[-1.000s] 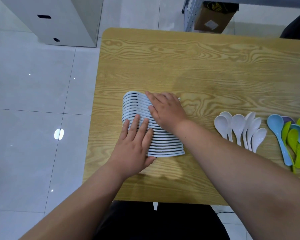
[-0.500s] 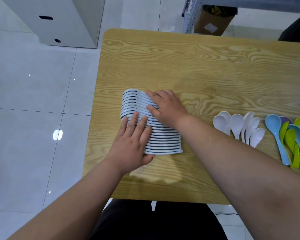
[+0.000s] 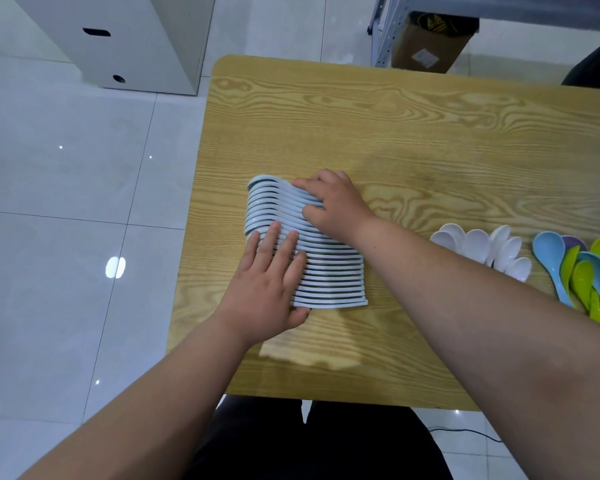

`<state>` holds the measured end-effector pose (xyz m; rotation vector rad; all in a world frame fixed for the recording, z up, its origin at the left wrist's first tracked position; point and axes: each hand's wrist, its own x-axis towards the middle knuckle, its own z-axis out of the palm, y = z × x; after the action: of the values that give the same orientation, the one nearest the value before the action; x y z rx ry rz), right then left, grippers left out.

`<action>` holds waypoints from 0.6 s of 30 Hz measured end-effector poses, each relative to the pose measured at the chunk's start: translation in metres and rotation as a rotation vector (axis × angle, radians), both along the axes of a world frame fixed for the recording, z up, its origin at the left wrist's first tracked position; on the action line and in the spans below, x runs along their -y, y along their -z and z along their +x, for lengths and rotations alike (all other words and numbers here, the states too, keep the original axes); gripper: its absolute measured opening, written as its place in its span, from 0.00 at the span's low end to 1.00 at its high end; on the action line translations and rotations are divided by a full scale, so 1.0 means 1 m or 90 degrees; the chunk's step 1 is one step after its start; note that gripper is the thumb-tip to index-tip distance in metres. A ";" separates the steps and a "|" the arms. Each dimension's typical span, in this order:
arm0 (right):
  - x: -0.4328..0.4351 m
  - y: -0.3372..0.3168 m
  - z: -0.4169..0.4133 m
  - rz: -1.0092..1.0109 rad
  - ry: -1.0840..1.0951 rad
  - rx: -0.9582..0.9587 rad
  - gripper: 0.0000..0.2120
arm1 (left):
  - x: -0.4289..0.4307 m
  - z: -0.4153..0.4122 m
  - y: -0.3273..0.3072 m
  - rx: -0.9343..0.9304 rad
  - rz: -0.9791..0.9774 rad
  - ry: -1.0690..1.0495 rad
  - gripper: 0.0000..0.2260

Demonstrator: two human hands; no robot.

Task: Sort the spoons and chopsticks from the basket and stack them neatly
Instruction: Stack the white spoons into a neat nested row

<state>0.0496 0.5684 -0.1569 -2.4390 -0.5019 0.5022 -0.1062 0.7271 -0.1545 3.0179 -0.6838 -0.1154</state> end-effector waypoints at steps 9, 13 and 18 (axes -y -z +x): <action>0.003 0.004 0.004 -0.029 -0.052 0.028 0.31 | -0.002 -0.001 0.000 0.003 0.006 -0.010 0.37; 0.009 0.009 -0.013 -0.146 -0.069 0.157 0.31 | 0.000 -0.002 0.002 0.006 -0.006 -0.025 0.37; 0.016 0.023 -0.027 -0.150 -0.076 0.213 0.28 | -0.001 -0.002 0.003 0.013 -0.016 -0.025 0.37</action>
<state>0.0230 0.5522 -0.1799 -2.7490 -0.7677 0.2074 -0.1083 0.7282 -0.1577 3.0112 -0.6229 -0.0739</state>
